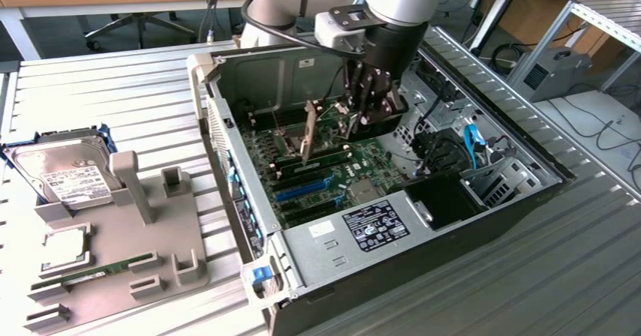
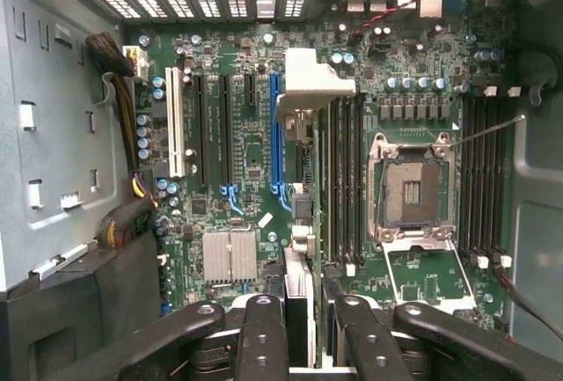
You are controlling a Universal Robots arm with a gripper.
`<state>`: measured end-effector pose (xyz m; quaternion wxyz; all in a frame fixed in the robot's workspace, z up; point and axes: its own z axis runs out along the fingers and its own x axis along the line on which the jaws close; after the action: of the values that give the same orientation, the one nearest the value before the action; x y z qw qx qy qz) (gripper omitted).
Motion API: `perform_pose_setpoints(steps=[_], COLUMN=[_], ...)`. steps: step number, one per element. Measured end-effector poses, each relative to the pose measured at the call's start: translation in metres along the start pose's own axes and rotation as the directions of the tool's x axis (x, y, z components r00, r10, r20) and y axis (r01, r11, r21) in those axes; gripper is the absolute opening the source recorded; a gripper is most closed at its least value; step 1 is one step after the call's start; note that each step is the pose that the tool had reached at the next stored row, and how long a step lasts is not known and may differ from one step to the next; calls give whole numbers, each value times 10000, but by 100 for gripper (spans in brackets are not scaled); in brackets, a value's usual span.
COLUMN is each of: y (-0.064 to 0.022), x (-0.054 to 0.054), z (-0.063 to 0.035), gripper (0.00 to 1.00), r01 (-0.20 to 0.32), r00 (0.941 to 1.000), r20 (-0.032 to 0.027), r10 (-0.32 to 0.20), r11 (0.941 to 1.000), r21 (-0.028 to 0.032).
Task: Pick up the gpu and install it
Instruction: 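Insert the gpu into the slot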
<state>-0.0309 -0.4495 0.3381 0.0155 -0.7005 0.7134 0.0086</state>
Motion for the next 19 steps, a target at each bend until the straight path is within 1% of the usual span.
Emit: perform_pose_setpoints(steps=[19], y=[8], x=[47], z=[52], gripper=[27], r01=[0], r00=[10000], r20=[9], r10=[0], r11=[10000], r21=[0])
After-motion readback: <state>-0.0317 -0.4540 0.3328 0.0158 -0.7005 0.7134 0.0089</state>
